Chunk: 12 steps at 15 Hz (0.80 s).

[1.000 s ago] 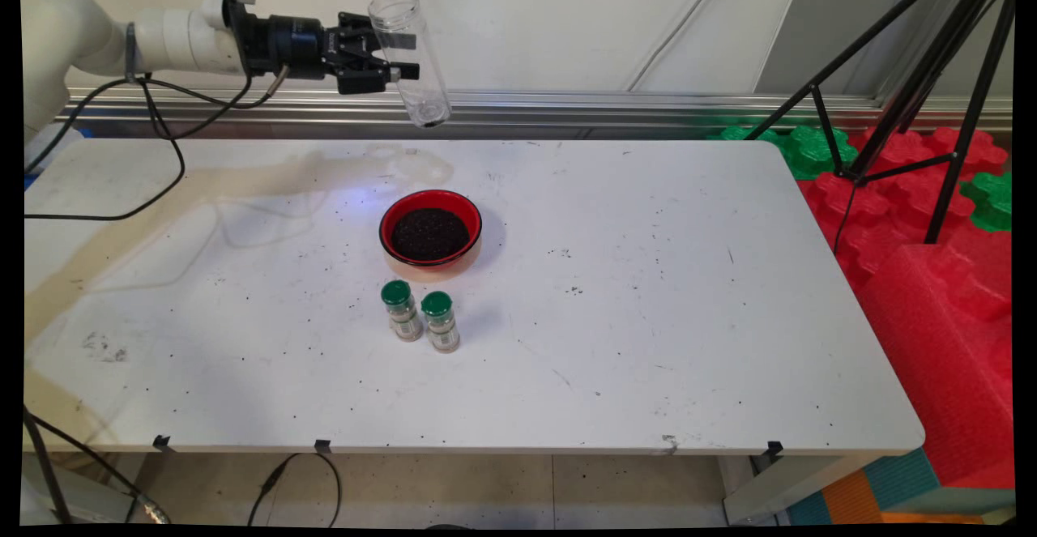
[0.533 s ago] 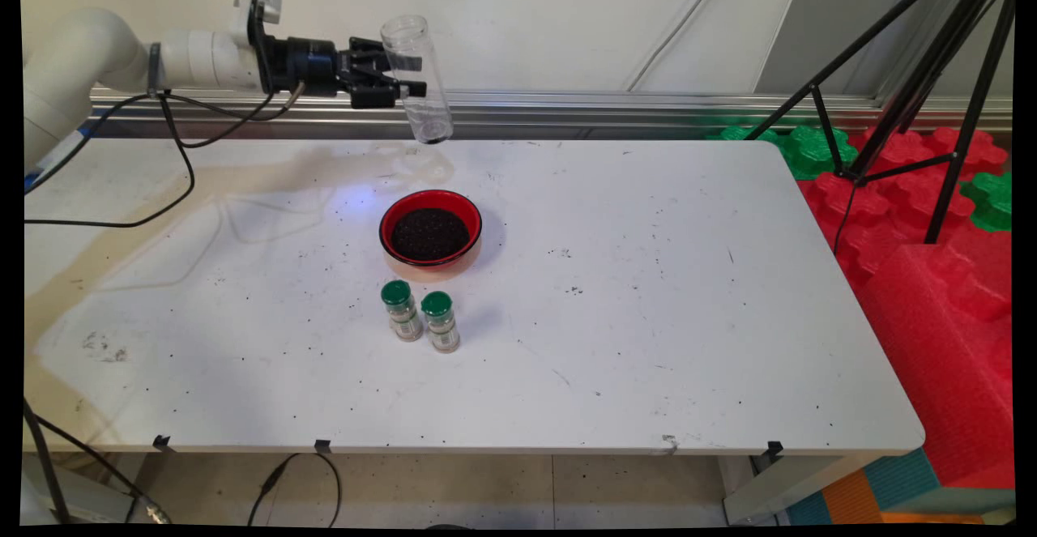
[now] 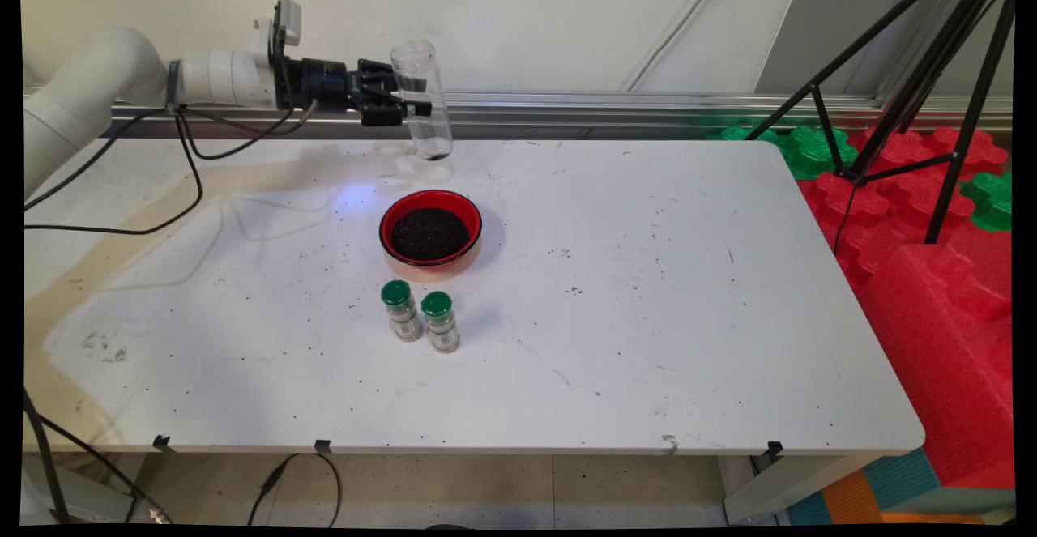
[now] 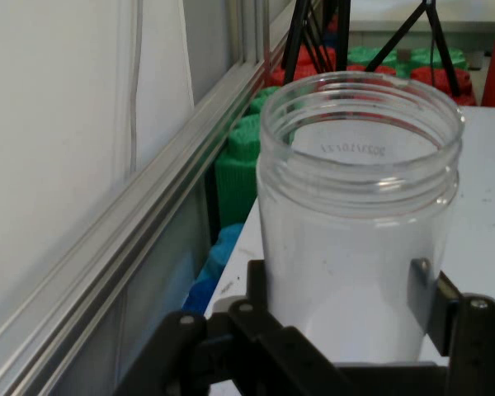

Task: Place the picked object on the table

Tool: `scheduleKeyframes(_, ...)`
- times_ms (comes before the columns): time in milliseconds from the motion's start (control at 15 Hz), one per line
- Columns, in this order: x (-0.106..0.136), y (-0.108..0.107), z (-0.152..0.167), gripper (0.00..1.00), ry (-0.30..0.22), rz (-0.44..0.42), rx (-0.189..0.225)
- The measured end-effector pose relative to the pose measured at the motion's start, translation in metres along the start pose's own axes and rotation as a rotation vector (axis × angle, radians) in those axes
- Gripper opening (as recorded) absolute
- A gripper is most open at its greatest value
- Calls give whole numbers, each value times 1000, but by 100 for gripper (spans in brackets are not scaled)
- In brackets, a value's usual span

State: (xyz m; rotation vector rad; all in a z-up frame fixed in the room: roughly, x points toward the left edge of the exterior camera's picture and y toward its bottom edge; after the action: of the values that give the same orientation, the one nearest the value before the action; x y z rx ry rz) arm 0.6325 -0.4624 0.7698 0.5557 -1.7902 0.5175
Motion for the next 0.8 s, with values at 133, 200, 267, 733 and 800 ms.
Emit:
scheduleKeyframes(133, -8, -2, 4, 0, -15, -3, 1)
scheduleKeyframes(200, -13, -2, 5, 0, -23, -3, 2)
scheduleKeyframes(267, -17, -3, 7, 0, -30, -1, 3)
scheduleKeyframes(733, -37, -5, 14, 0, -67, 13, 2)
scheduleKeyframes(800, -40, -5, 14, 0, -71, 16, 2)
